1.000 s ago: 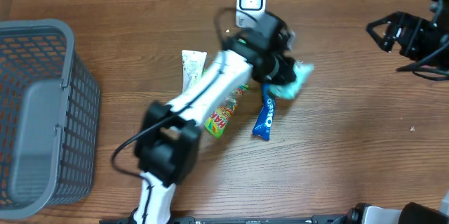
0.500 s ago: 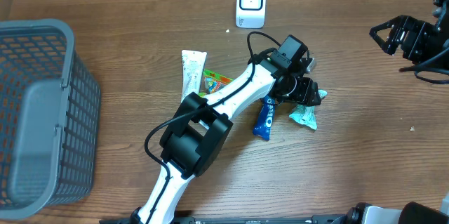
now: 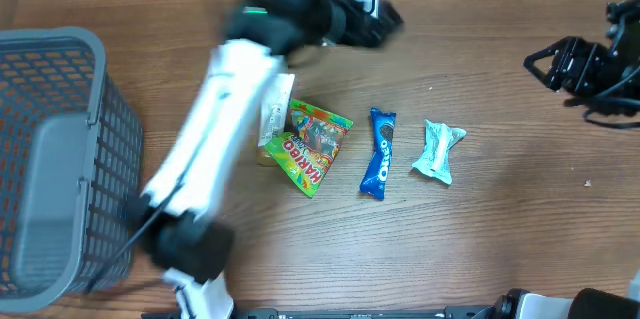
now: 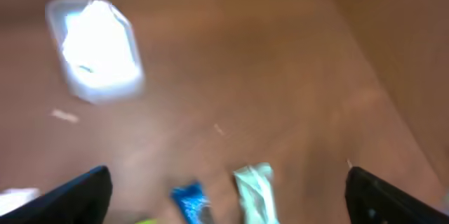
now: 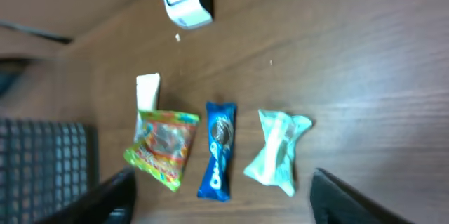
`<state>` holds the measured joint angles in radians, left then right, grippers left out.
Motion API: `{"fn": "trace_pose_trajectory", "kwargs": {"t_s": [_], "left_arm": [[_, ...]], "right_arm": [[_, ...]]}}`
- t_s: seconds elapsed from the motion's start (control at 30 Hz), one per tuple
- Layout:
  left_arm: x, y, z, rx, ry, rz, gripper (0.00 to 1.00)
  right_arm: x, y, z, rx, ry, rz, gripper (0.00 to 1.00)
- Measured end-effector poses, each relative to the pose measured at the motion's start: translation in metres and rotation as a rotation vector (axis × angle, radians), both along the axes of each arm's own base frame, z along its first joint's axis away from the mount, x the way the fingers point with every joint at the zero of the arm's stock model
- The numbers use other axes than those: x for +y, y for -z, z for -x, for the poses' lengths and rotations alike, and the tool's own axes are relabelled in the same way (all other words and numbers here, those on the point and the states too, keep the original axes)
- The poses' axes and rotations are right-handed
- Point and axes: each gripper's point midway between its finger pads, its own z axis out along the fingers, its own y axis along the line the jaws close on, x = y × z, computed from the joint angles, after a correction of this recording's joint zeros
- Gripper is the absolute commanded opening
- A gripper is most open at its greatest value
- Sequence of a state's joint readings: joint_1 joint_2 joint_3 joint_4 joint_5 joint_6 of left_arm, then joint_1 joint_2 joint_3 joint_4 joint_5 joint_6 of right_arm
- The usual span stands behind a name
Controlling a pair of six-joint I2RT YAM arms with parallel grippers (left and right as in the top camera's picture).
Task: Scan the item barcode
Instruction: 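Carry the wipes pack out and drop it right of the Oreo pack, then raise the left arm aside and move the right gripper to the wipes pack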
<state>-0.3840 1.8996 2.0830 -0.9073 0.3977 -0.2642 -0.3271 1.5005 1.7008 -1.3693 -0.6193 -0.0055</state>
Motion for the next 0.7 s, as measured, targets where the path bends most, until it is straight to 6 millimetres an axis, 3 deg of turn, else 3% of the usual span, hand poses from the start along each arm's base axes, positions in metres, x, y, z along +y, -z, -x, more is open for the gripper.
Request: {"fn": "trace_pose_trajectory", "kwargs": {"t_s": [0.1, 0.2, 0.27, 0.43, 0.57, 0.7], "left_arm": [[0.045, -0.052, 0.017, -0.103, -0.072, -0.027, 1.00], [0.068, -0.072, 0.039, -0.135, -0.112, -0.073, 1.00], [0.080, -0.068, 0.047, -0.117, -0.139, -0.125, 1.00], [0.107, -0.031, 0.048, -0.013, -0.228, -0.289, 1.00], [0.131, -0.010, 0.047, 0.040, -0.303, -0.414, 1.00], [0.152, -0.006, 0.045, 0.038, -0.373, -0.507, 1.00]], "right_arm": [[0.010, 0.029, 0.004, 0.082, -0.001, -0.035, 0.51], [0.027, 0.057, 0.002, 0.128, -0.026, -0.055, 0.22], [0.043, 0.076, 0.002, 0.146, -0.062, -0.061, 0.13], [0.076, 0.119, 0.003, 0.174, -0.125, -0.044, 0.08], [0.083, 0.147, 0.000, 0.194, -0.087, -0.018, 0.08], [0.083, 0.164, -0.002, 0.195, -0.050, 0.000, 0.08]]}}
